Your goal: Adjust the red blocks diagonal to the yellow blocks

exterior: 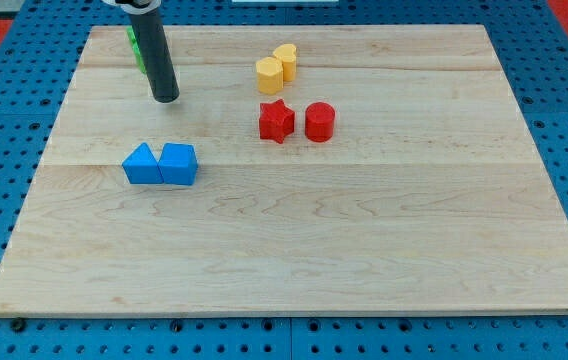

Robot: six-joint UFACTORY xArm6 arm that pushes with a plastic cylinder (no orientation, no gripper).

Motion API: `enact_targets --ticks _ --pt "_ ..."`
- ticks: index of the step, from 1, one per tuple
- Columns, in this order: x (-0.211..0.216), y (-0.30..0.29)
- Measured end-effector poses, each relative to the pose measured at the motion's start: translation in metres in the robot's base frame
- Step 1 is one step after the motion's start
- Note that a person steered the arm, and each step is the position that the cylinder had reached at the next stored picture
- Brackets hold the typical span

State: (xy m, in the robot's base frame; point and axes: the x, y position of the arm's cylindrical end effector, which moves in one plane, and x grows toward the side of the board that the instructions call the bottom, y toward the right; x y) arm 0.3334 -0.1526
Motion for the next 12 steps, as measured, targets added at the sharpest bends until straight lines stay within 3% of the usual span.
enact_targets --ticks 8,9,12 --pt "0.027 0.027" --pt "0.046 0.047" --pt "0.071 0.176"
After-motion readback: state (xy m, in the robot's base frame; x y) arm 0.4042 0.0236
